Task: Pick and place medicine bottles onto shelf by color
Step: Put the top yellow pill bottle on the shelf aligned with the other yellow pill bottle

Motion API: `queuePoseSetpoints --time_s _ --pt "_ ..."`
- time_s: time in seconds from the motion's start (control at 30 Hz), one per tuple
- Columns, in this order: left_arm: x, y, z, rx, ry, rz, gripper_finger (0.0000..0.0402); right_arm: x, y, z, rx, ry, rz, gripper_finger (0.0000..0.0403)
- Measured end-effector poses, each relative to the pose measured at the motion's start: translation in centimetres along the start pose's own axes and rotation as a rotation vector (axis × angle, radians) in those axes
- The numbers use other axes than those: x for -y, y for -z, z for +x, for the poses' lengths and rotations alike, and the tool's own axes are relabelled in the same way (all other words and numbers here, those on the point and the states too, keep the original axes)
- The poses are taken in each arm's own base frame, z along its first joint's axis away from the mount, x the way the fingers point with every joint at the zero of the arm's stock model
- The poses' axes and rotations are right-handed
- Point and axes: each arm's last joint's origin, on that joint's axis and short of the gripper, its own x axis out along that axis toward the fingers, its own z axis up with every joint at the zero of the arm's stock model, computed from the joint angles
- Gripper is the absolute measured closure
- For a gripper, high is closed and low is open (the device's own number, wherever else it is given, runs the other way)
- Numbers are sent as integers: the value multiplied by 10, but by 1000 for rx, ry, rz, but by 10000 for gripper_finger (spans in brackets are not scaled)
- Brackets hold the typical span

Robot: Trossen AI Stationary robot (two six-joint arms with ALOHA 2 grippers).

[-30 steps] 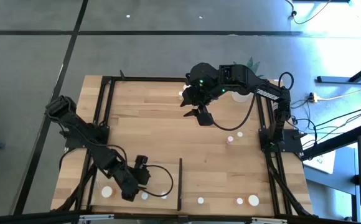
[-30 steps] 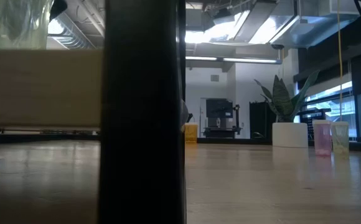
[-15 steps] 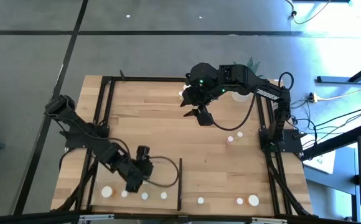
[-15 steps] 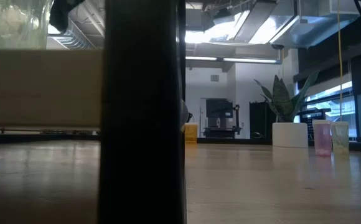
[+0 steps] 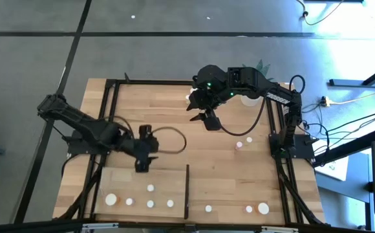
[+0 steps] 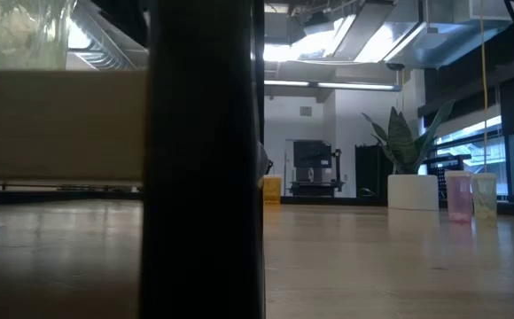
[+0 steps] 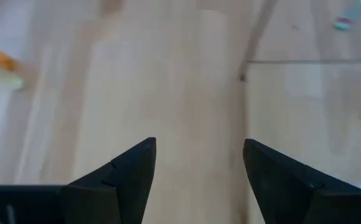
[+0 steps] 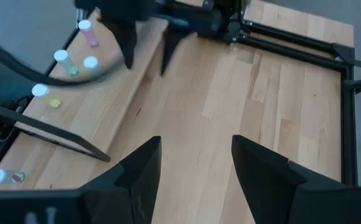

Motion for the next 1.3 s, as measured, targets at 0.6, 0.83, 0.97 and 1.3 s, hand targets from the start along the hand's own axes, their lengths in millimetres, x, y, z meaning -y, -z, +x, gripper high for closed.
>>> queuePoseSetpoints --time_s 0.6,0.83,0.97,1.3 --pt "-127 -8 25 -70 -153 -190 168 15 22 -6 -207 150 115 205" --pt "-146 -7 51 158 -214 -189 168 39 38 -17 -272 199 210 205" --pt "-148 -1 67 279 -238 -163 168 53 49 -24 -306 219 251 205" --pt "-142 32 97 474 -260 -101 168 76 63 -36 -323 264 302 205"
